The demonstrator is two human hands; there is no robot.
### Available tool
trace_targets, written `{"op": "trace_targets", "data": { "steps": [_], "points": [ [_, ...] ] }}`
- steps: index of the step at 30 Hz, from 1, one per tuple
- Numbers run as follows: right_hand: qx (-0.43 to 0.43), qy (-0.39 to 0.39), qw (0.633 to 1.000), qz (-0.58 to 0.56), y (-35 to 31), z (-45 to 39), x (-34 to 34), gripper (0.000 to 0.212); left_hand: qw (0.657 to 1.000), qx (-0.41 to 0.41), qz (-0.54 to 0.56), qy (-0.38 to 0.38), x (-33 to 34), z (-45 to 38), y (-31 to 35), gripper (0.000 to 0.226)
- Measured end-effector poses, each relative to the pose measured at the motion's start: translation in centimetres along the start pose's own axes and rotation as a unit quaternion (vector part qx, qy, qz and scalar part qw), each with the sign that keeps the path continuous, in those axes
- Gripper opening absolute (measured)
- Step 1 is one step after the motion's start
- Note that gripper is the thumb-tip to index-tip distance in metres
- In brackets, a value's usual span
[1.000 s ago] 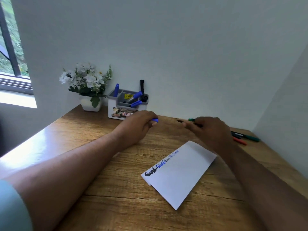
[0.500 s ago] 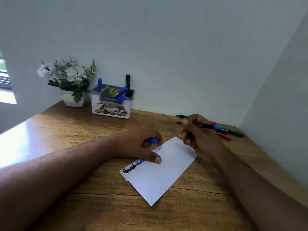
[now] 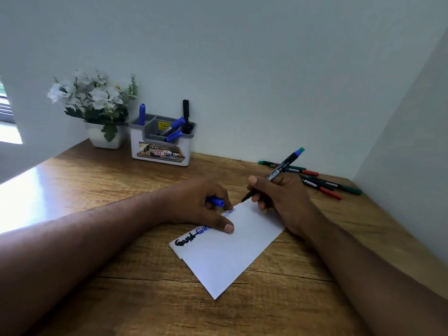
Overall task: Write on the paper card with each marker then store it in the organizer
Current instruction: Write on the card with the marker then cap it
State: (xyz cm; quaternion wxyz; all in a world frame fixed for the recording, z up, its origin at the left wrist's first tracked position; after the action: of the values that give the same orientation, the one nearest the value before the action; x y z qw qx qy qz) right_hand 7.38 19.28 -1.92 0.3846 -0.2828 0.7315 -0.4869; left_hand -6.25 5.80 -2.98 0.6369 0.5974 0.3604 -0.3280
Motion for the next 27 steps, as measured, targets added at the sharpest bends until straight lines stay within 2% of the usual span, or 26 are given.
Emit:
{"op": "trace_targets", "data": {
  "steps": [7,27],
  "points": [
    [0.045,-0.033,0.998,-0.004,0.64,-0.11,0.51,0.022,1.000,-0.002,-0.008,0.008,0.01,-0.07,-0.13,0.048],
    [0.044,-0.051,0.996,0.065,0.18,0.03,0.93,0.021,1.000,0.000,0.000,-0.001,-0.01,0.19,0.11,0.048]
  ]
}}
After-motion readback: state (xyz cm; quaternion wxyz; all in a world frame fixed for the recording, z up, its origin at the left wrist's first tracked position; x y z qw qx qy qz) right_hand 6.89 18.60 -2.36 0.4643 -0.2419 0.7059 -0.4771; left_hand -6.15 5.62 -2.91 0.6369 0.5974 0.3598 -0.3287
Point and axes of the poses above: each hand's wrist, its own z-axis away from the middle knuckle, its own x-axis out of the palm, y = z × x, the point moved 3 cm from there along -z, towards the middle knuckle, and after that the axes turned 7 degrees about -y, right-handed, at the moved point
